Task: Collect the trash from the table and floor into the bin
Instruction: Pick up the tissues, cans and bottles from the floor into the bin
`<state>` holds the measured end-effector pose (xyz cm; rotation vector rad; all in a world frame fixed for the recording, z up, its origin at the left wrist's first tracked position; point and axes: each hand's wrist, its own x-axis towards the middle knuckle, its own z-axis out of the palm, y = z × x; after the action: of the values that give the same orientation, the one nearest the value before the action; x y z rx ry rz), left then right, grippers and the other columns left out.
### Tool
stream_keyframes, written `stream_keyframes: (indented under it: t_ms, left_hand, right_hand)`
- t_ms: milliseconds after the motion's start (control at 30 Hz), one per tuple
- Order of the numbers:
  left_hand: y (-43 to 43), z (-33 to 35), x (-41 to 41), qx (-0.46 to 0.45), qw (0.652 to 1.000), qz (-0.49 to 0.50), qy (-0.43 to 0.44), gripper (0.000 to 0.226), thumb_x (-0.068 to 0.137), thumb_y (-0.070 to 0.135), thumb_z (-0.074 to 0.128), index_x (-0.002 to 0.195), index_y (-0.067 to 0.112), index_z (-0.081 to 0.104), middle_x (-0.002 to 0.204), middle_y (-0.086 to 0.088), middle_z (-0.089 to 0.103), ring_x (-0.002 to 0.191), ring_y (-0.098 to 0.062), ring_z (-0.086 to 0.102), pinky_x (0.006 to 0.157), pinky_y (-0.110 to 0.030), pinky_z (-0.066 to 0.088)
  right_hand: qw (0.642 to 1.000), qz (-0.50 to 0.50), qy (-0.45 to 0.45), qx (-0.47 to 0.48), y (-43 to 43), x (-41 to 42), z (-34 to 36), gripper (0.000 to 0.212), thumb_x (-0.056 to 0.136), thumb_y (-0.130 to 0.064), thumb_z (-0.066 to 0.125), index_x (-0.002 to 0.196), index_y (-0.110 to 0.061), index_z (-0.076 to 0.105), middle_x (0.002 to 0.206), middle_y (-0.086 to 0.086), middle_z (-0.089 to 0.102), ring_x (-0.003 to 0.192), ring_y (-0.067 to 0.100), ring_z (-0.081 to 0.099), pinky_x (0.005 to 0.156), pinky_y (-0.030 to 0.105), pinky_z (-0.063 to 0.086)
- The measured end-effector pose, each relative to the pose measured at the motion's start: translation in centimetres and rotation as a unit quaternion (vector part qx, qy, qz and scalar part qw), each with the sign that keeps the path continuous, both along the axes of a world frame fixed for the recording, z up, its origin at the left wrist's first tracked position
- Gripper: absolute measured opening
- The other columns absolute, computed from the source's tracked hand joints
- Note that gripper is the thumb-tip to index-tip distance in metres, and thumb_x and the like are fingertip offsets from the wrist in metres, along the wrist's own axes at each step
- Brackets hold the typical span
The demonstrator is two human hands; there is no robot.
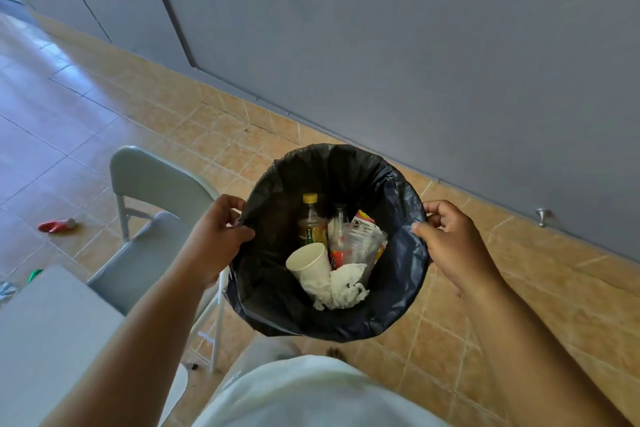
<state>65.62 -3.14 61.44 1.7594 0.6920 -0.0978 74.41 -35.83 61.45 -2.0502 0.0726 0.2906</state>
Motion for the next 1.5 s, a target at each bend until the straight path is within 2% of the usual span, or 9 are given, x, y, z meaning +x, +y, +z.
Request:
stream_keyframes:
  t_ms: [367, 533, 667, 833, 933, 1100, 1167, 1300, 1500]
  left_hand:
    - [5.6, -1.8, 16.1, -0.023, 0.998, 0.061, -0.007, 0.033, 0.085, -0.003, 0.059, 0.097, 0.027, 0.056, 0.105, -0.014, 0.059, 0.099, -0.036, 0.060, 0.085, -0.056, 0.055]
    - [9.7, -2.4, 23.8, -0.030, 0.996, 0.081, -0.016, 0.037, 0.085, -0.003, 0.059, 0.090, 0.034, 0.057, 0.096, -0.009, 0.059, 0.090, -0.032, 0.062, 0.073, -0.050, 0.059]
    - [13.0, -1.9, 29.8, -0.044, 0.994, 0.098, -0.034, 0.042, 0.083, -0.005, 0.059, 0.082, 0.037, 0.059, 0.087, -0.005, 0.056, 0.080, -0.025, 0.058, 0.054, -0.031, 0.053]
    - [17.3, -1.1, 35.3, -0.036, 0.989, 0.137, -0.032, 0.028, 0.084, 0.004, 0.064, 0.092, 0.030, 0.059, 0.095, -0.009, 0.058, 0.087, -0.029, 0.060, 0.069, -0.044, 0.059]
    - [19.6, -1.1, 38.2, -0.038, 0.984, 0.169, -0.044, 0.015, 0.089, 0.016, 0.065, 0.094, 0.029, 0.059, 0.096, -0.011, 0.059, 0.085, -0.027, 0.061, 0.063, -0.037, 0.058]
    - [22.9, -1.8, 41.9, -0.039, 0.969, 0.243, -0.036, 0.022, 0.088, 0.003, 0.056, 0.098, 0.023, 0.057, 0.090, -0.009, 0.057, 0.080, -0.024, 0.060, 0.051, -0.023, 0.051]
    - [23.9, -1.7, 43.0, -0.039, 0.959, 0.280, -0.030, 0.023, 0.088, 0.002, 0.055, 0.099, 0.023, 0.058, 0.094, -0.011, 0.058, 0.084, -0.026, 0.062, 0.053, -0.025, 0.054]
    - [25.8, -1.6, 44.7, -0.024, 0.936, 0.351, -0.022, 0.022, 0.089, 0.000, 0.055, 0.102, 0.019, 0.059, 0.104, -0.020, 0.060, 0.095, -0.035, 0.063, 0.076, -0.051, 0.060]
    - [28.9, -1.4, 45.8, -0.027, 0.905, 0.420, -0.066, 0.019, 0.091, 0.001, 0.057, 0.103, 0.014, 0.062, 0.100, -0.018, 0.061, 0.094, -0.031, 0.065, 0.072, -0.043, 0.060]
  right_hand:
    - [0.999, 0.039, -0.005, -0.009, 6.8, 19.1, -0.6, 0.029, 0.086, -0.005, 0.062, 0.102, -0.029, 0.064, 0.086, 0.003, 0.069, 0.082, 0.027, 0.068, 0.069, 0.042, 0.057]
    - [0.998, 0.055, -0.006, -0.032, 11.3, 27.9, -0.2, 0.028, 0.086, -0.006, 0.063, 0.098, -0.031, 0.063, 0.083, -0.003, 0.069, 0.081, 0.022, 0.068, 0.067, 0.037, 0.057]
    - [0.998, 0.053, -0.011, -0.023, 15.0, 34.4, 0.5, 0.030, 0.085, -0.004, 0.062, 0.095, -0.032, 0.064, 0.083, -0.002, 0.070, 0.082, 0.024, 0.069, 0.074, 0.045, 0.059]
    - [0.996, 0.089, -0.014, -0.020, 20.2, 42.3, 1.7, 0.032, 0.083, -0.004, 0.061, 0.095, -0.034, 0.064, 0.087, 0.003, 0.070, 0.086, 0.028, 0.069, 0.079, 0.052, 0.059]
    - [0.993, 0.118, -0.015, -0.019, 23.4, 47.0, 1.6, 0.030, 0.081, -0.006, 0.062, 0.096, -0.031, 0.065, 0.085, 0.005, 0.069, 0.085, 0.031, 0.068, 0.079, 0.055, 0.058]
    - [0.983, 0.183, -0.026, 0.005, 30.0, 54.8, 0.6, 0.029, 0.082, -0.004, 0.061, 0.093, -0.030, 0.066, 0.083, 0.004, 0.070, 0.082, 0.029, 0.070, 0.075, 0.052, 0.060]
    - [0.976, 0.217, -0.021, 0.016, 32.9, 57.8, 0.4, 0.031, 0.084, -0.003, 0.060, 0.090, -0.033, 0.065, 0.080, -0.005, 0.070, 0.080, 0.020, 0.070, 0.073, 0.048, 0.062]
    - [0.958, 0.285, -0.021, 0.019, 38.6, 62.8, 0.0, 0.032, 0.084, -0.001, 0.059, 0.090, -0.032, 0.066, 0.079, -0.006, 0.070, 0.081, 0.023, 0.070, 0.071, 0.044, 0.062]
    - [0.931, 0.362, -0.025, 0.024, 47.3, 67.2, 0.1, 0.027, 0.083, -0.005, 0.061, 0.101, -0.024, 0.067, 0.084, -0.003, 0.070, 0.082, 0.021, 0.070, 0.072, 0.042, 0.062]
